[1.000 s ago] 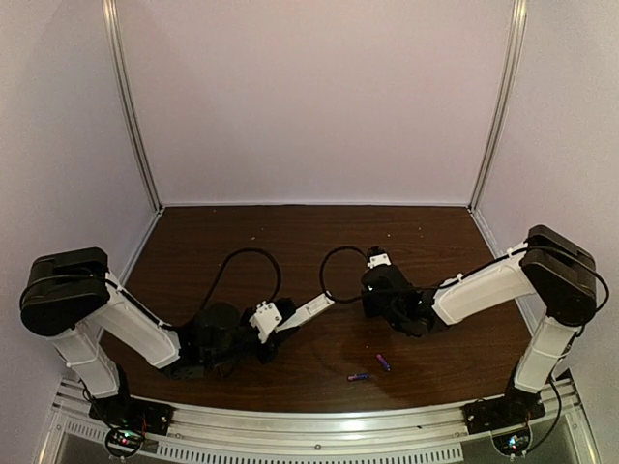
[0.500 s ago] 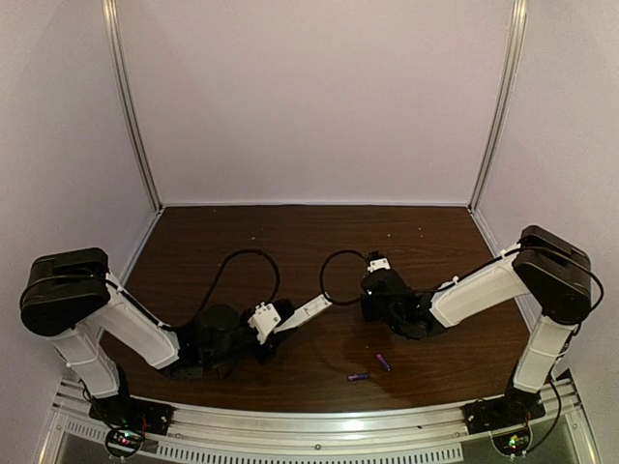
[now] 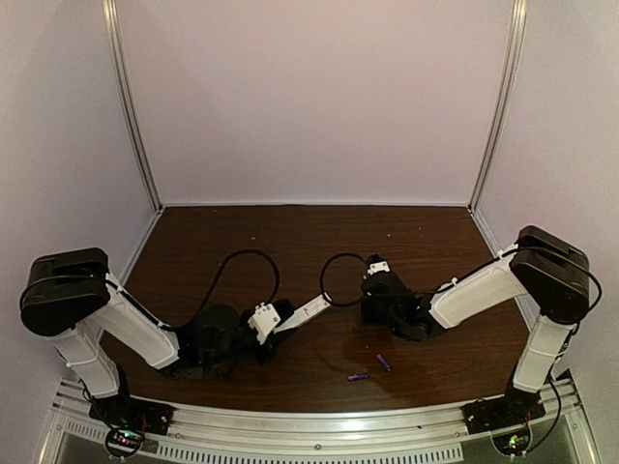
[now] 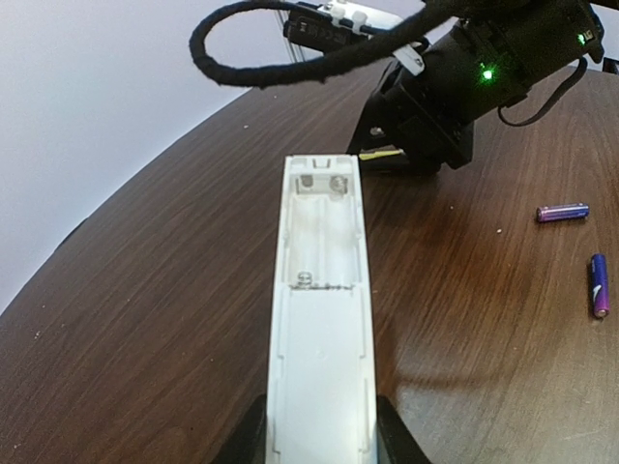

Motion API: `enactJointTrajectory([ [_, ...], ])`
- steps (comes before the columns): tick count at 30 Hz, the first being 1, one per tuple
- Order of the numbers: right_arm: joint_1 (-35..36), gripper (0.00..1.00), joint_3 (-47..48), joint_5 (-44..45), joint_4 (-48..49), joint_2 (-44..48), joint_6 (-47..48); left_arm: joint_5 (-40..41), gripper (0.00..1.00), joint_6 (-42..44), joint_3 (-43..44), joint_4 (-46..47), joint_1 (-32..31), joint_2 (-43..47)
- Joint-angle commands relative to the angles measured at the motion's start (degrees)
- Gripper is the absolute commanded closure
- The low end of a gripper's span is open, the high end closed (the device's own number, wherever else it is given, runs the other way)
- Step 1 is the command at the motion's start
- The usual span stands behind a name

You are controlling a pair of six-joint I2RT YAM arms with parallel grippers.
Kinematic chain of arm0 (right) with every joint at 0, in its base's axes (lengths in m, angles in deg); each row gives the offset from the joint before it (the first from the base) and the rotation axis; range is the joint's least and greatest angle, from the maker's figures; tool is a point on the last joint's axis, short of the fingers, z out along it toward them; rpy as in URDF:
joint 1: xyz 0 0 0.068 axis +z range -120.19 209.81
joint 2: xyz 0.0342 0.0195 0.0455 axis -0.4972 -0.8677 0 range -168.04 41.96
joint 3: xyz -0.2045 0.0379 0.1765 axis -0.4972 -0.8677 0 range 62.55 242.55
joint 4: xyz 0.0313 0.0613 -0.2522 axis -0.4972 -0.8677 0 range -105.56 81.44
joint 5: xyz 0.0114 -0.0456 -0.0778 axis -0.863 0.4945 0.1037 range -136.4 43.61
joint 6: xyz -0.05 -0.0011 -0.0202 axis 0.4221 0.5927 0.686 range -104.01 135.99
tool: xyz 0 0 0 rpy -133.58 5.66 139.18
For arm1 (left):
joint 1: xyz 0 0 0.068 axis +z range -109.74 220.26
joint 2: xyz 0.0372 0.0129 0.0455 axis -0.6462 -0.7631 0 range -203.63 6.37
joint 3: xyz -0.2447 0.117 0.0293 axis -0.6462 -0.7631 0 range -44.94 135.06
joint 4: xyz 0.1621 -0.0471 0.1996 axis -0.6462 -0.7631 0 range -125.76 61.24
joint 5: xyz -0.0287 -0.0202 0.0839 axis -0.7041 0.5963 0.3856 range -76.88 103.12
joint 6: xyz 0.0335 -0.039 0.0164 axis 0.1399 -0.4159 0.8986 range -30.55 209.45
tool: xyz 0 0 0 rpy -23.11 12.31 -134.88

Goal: Unload the batteries from the remote control

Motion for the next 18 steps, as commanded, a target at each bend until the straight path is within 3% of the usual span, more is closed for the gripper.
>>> enactJointTrajectory([
  [1, -0.42, 0.65, -0.78, -0.43, -0.11, -0.04, -0.68, 0.81, 1.0, -0.51, -0.79, 2.96, 0.4, 0.51],
  [7, -0.43, 0.62, -0.21, -0.89, -0.81, 1.34, 0.12, 0.74, 1.0, -0.82, -0.93, 3.09, 0.39, 0.62],
  [13, -0.36, 0.37, -0.09, -0.87, -1.75, 4.88, 0.74, -0.14, 1.0, -1.74, -0.74, 3.53, 0.36, 0.61],
  [15, -0.02, 0.22, -0.14, -1.51, -2.12, 6.73, 1.18, -0.75, 1.0, -2.28, -0.45, 3.18, 0.38, 0.84],
  [18, 0.86, 0.08, -0.52, -0.63, -3.06, 9.39, 1.64, -1.1, 1.0, -2.83, 1.01, 1.12, 0.3, 0.92],
])
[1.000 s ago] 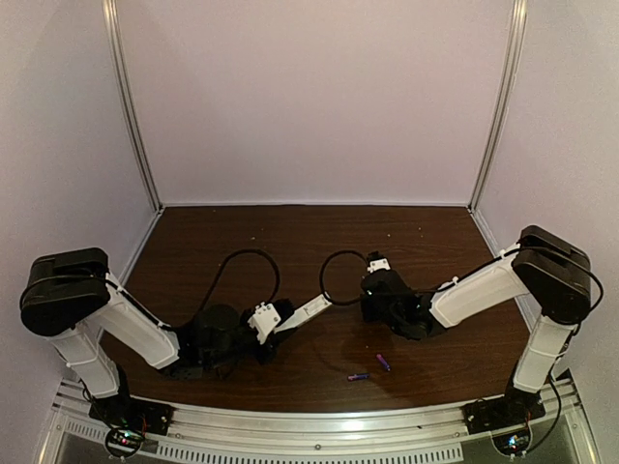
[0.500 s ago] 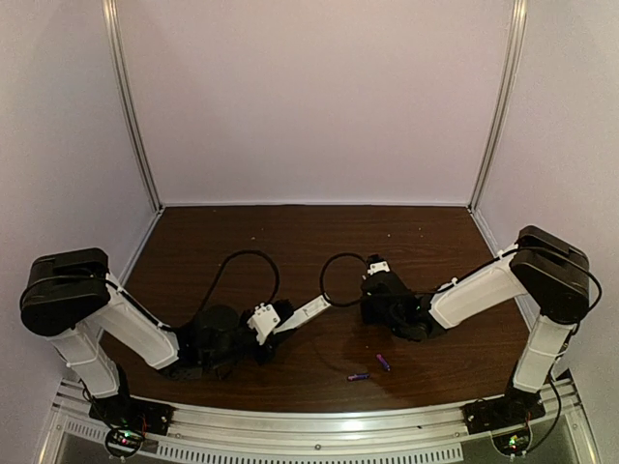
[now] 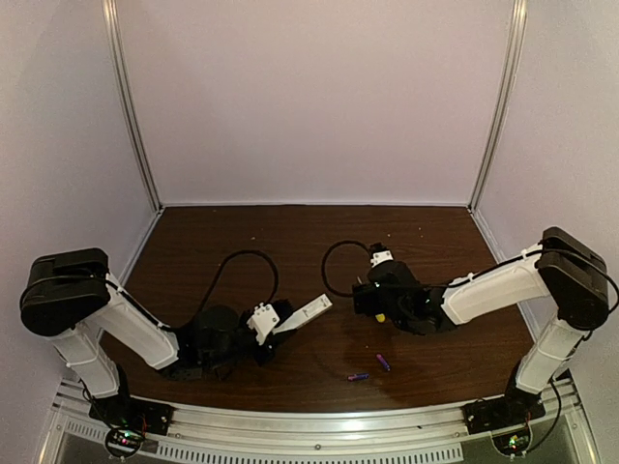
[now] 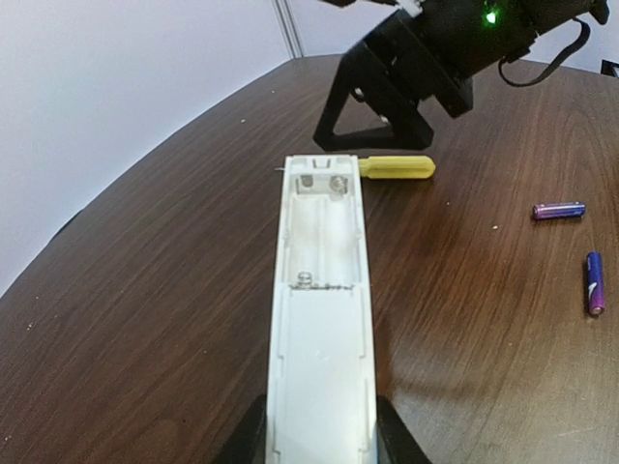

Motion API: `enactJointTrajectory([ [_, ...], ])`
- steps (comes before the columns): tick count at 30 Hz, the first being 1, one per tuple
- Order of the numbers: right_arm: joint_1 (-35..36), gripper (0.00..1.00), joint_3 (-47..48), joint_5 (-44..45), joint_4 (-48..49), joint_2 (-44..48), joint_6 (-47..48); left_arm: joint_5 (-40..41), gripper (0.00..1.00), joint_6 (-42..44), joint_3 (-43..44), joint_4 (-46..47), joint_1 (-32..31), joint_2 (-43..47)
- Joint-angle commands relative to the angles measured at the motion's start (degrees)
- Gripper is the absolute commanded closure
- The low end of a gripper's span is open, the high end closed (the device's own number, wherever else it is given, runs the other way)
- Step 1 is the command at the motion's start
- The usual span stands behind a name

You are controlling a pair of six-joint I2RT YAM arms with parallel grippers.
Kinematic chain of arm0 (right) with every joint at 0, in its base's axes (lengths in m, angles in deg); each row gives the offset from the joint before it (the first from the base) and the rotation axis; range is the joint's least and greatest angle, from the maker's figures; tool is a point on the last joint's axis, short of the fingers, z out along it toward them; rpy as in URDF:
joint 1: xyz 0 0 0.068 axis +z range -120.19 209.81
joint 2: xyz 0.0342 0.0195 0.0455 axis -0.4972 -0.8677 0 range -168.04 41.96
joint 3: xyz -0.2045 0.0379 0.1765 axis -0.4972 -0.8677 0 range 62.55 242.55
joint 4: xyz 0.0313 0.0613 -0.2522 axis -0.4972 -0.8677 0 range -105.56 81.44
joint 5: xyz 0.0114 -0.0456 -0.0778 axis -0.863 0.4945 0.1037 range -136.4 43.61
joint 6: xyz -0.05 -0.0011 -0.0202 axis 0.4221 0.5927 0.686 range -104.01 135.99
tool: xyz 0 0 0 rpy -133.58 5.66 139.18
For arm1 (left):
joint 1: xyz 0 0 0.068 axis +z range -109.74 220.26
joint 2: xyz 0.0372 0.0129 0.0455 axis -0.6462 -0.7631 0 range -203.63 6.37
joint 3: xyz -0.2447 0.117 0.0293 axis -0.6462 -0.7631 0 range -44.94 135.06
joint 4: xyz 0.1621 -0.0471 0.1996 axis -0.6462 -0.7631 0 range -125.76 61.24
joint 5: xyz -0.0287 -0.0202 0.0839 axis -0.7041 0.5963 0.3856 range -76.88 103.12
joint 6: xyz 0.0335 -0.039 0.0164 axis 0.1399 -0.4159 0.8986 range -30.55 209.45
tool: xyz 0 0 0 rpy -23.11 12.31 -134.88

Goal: Unload the batteries from the remote control

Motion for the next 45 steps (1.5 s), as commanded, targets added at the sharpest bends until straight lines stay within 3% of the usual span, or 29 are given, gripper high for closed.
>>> enactJointTrajectory([
  [1, 1.23, 0.02, -0.68, 1.67, -1.97, 5.17, 0.49, -0.77, 1.0, -1.56, 2.1, 0.12, 0.32, 0.98],
  [13, 5.83, 0.0, -3.01, 6.44, -12.57, 22.14, -3.07, -3.76, 1.0, -15.05, 6.24, -4.61, 0.27, 0.52],
  [20, 6.16, 0.0, -3.86, 5.52, -18.35, 29.09, -9.4, -1.68, 1.0, -24.02, 10.92, -16.51, 0.29, 0.6],
  [26, 7.17, 0.0, -2.87, -0.6, -18.78, 30.03, -11.93, 0.6, 1.0, -30.92, 12.93, -23.86, 0.19, 2.01],
  [31, 7.76, 0.0, -0.67, -1.17, -21.74, 28.71, -14.39, 4.6, 1.0, -35.71, 15.58, -30.87, -0.13, 2.21],
  [36, 8.21, 0.0, 0.47, -1.18, -24.25, 29.17, -15.07, 14.64, 1.0, -39.99, 19.46, -30.45, -3.85, -3.08],
  [42, 8.48, 0.0, -0.66, -0.9, -23.73, 31.18, -15.32, 24.87, 1.0, -53.93, 28.07, -35.79, -5.89, -10.64],
  [45, 8.54, 0.0, -1.03, -0.73, -23.71, 31.76, -15.57, 28.07, 1.0, -57.02, 31.87, -36.17, -7.94, -14.53],
])
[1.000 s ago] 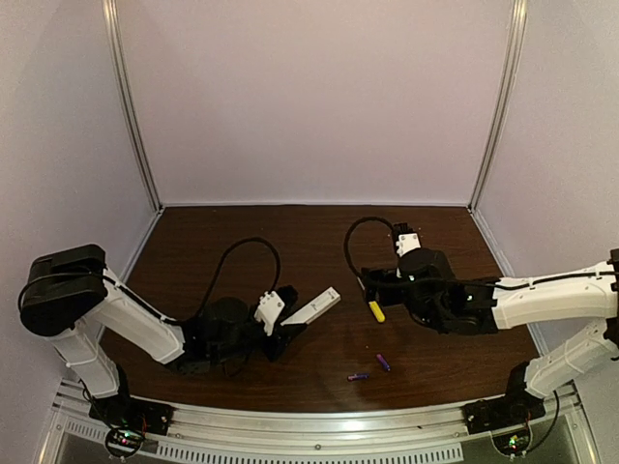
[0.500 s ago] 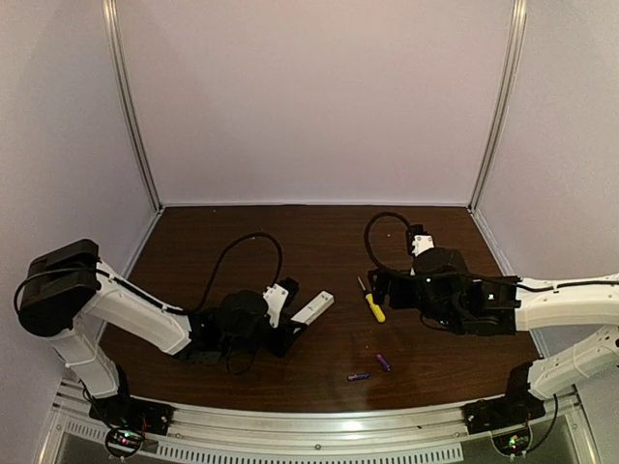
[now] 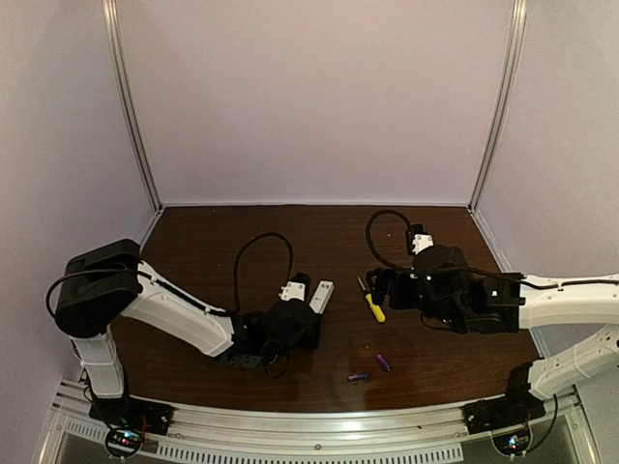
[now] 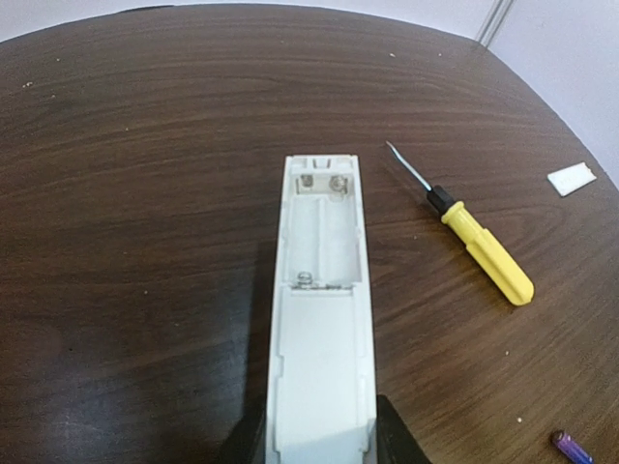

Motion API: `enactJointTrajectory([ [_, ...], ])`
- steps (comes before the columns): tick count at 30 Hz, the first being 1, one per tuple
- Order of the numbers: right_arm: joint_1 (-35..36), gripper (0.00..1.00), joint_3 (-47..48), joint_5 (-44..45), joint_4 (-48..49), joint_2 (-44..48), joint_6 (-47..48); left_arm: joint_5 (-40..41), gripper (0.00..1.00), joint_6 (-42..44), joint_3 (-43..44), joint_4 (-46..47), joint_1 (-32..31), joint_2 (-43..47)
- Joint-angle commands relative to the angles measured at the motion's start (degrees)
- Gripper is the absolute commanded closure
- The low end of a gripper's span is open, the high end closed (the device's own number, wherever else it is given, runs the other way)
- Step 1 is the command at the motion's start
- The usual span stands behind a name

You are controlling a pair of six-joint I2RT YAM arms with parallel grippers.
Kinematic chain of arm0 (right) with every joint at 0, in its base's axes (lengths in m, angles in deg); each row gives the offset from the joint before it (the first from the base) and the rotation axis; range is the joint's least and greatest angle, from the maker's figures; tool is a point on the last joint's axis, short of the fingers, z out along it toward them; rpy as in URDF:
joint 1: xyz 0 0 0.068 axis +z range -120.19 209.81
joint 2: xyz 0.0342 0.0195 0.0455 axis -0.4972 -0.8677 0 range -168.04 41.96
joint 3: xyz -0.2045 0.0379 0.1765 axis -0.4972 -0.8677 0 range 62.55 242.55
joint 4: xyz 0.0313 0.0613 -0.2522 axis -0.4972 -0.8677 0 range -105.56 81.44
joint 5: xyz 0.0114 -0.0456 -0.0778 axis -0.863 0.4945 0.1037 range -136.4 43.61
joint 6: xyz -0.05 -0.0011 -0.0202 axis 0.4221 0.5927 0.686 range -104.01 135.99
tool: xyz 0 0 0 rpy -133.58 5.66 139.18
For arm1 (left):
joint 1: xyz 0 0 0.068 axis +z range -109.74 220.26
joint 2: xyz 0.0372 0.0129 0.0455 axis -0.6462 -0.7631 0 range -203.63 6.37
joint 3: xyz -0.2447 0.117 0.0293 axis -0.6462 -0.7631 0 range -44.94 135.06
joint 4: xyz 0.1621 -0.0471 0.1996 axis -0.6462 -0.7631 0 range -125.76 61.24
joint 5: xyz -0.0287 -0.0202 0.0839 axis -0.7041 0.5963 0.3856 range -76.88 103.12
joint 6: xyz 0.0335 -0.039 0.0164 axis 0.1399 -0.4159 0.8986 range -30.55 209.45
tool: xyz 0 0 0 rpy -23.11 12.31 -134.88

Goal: Unload the batteries from the remote control

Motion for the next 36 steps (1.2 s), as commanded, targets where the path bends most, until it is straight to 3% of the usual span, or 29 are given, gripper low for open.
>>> enactJointTrajectory([
  [1, 0.5, 0.0, -0.39, 0.31, -1.19, 1.68, -0.9, 9.37, 1.0, -9.47, 5.91, -2.53, -2.65, -4.94],
  [16, 0.6, 0.0, -0.02, -2.26, 0.01, 0.21, 0.12, 14.88, 1.0, -13.71, 13.69, -7.24, -6.9, -12.6],
  [21, 0.66, 0.0, -0.23, -2.69, 0.62, 0.12, 0.48, 15.43, 0.94, -14.24, 14.76, -8.14, -7.29, -13.68],
  [27, 0.66, 0.0, -0.24, -3.48, 1.31, -0.23, 0.91, 15.13, 0.75, -13.89, 15.29, -8.68, -7.38, -14.15],
  [36, 0.66, 0.0, -0.47, -4.6, 2.19, -0.15, 1.52, 14.85, 0.38, -11.82, 15.99, -9.03, -7.73, -14.2],
])
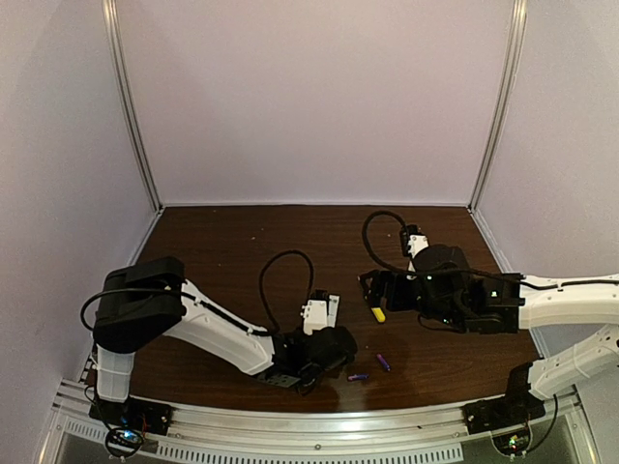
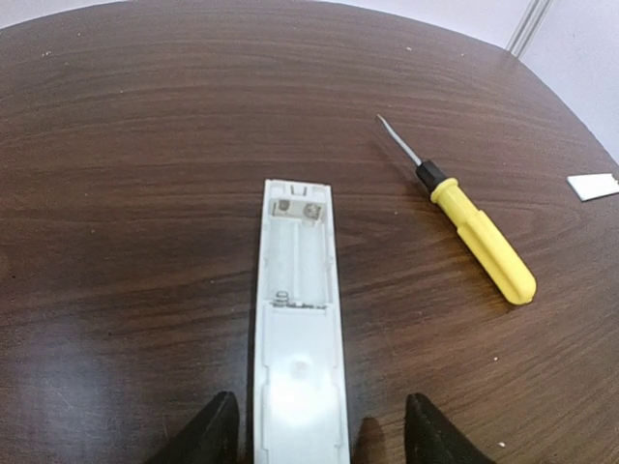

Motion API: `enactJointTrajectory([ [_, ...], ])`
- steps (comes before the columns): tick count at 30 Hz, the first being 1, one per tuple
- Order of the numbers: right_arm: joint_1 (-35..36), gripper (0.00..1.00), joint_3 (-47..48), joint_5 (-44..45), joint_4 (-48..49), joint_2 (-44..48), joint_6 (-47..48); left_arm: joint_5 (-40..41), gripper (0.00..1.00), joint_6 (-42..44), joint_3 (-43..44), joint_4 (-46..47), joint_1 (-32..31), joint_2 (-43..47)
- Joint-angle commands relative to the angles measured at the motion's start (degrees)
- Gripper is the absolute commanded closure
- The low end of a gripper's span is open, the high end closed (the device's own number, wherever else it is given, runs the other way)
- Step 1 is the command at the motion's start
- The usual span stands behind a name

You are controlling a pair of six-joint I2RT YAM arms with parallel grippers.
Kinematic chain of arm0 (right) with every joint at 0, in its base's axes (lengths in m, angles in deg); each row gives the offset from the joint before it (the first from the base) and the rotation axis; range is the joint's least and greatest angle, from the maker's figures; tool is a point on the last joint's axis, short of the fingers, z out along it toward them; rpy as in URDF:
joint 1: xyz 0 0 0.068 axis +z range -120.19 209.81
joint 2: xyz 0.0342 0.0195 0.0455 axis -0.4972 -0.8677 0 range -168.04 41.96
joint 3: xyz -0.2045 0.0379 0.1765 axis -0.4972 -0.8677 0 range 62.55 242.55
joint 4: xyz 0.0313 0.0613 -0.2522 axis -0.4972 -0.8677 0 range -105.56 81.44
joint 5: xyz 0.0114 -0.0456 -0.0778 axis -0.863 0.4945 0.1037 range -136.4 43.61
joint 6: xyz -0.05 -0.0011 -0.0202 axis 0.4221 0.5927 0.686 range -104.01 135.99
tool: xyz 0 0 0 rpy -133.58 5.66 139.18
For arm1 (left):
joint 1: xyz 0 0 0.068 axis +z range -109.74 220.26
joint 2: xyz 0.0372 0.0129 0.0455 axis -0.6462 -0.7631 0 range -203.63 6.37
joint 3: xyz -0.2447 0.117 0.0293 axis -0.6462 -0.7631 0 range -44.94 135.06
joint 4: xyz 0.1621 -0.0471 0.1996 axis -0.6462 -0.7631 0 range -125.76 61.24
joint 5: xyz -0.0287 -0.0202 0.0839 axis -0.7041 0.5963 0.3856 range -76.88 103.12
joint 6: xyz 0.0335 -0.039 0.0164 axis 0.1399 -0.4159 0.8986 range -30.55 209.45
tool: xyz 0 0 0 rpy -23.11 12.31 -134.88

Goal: Unload the batteries from the remote control

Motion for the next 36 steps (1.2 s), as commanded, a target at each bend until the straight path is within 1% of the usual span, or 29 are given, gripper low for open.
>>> enactJointTrajectory([
  [1, 0.31, 0.0, -0.49, -0.68, 0.78, -0.18, 1.03, 1.51, 0.35, 1.56, 1.69, 0.21, -0.54, -0.86],
  [5, 0.37, 0.0, -0.57, -1.05, 1.07, -0.21, 1.27, 1.93, 0.2, 2.28, 2.03, -0.16, -0.8, -0.61],
  [7, 0.35, 0.0, -0.5, -1.29, 1.13, -0.17, 1.34, 2.16, 0.07, 2.61, 2.02, -0.57, -0.8, -0.13],
  [9, 0.37, 0.0, -0.58, -1.36, 1.16, 0.06, 1.44, 2.43, 0.03, 3.53, 1.81, -0.79, -0.74, 0.58],
  [17, 0.56, 0.0, -1.82, -2.29, 2.91, 1.85, 2.54, 5.76, 0.03, 6.73, 0.11, -4.93, -0.83, 4.97],
  [21, 0.66, 0.0, -2.75, -2.96, 4.26, 2.98, 3.15, 7.85, 0.03, 9.08, -2.88, -7.07, -0.81, 9.76],
  [24, 0.8, 0.0, -3.43, -3.72, 5.58, 3.49, 3.61, 9.51, 0.03, 13.66, -4.79, -8.62, -0.79, 13.6],
  [27, 0.88, 0.0, -3.82, -4.3, 5.92, 3.7, 3.92, 12.37, 0.03, 16.09, -5.22, -13.34, -0.57, 17.61],
  [30, 0.97, 0.0, -3.85, -4.53, 5.98, 3.61, 4.01, 14.89, 0.03, 17.58, -6.69, -16.35, 0.43, 21.56],
  [34, 1.05, 0.0, -3.99, -4.68, 5.97, 3.61, 4.1, 15.24, 0.03, 24.5, -9.73, -16.29, 3.09, 27.54],
  [36, 1.14, 0.0, -4.01, -4.88, 7.34, 3.57, 4.18, 15.71, 0.03, 26.19, -11.15, -17.61, 5.17, 31.01],
])
